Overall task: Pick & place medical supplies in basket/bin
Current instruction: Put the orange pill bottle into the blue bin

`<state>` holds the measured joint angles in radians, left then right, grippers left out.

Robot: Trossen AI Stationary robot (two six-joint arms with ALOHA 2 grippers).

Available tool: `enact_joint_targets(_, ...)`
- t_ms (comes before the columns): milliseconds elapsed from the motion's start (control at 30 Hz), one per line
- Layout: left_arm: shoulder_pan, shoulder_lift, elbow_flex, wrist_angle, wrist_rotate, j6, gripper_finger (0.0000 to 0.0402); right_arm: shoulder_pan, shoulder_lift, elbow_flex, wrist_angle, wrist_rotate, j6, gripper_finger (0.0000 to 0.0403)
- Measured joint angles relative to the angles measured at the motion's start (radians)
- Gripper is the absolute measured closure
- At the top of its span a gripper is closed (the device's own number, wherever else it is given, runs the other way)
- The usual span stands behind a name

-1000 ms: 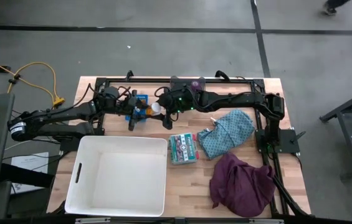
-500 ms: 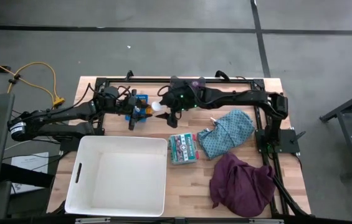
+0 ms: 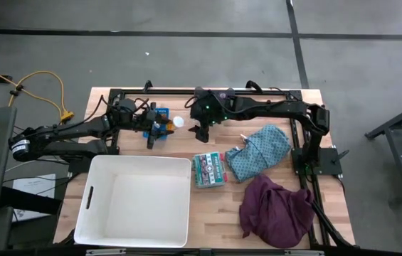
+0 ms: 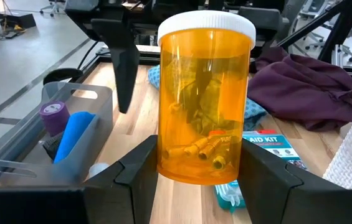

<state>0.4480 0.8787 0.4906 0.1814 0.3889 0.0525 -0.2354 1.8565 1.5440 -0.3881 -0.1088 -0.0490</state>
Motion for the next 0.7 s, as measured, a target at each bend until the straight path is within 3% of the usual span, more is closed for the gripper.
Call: enact_joint_targets(700, 0.0, 0.0, 0.0, 0.0, -0.021, 0.001, 0.0225, 0.006, 0.0, 0.0, 0.004, 0.028, 0.0, 0.0141)
